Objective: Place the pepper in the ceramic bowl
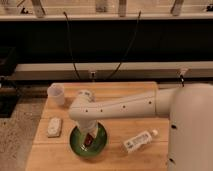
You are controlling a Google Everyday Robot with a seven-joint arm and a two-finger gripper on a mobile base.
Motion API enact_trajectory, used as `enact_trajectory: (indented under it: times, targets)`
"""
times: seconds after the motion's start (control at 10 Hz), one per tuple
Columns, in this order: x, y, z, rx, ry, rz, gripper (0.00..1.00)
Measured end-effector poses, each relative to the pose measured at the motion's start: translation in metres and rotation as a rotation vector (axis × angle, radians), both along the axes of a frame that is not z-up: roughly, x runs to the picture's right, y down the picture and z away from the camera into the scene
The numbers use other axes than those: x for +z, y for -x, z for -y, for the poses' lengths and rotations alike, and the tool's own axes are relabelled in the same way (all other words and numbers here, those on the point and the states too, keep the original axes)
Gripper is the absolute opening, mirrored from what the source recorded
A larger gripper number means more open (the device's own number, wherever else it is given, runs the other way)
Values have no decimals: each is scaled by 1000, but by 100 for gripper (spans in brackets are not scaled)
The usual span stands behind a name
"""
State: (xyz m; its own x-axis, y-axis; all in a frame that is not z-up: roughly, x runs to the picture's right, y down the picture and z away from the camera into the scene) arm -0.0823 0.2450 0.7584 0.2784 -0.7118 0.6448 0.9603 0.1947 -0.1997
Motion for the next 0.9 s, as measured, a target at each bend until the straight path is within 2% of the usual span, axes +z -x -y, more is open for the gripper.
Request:
enact_trajectory:
  times: [0.1,0.3,0.4,0.5,0.7,0.8,0.9]
  targets:
    - [3,1,-4,0,17,6,5]
    - [7,2,-10,-1,34,3,25]
    - [8,3,-11,-3,37,2,32]
    - [10,4,-12,-4,40,-1,45]
    - [12,3,-12,-2,38,-6,61]
    - [13,2,-10,1,33,-8,73]
    - [14,1,-8,8,31,-13,79]
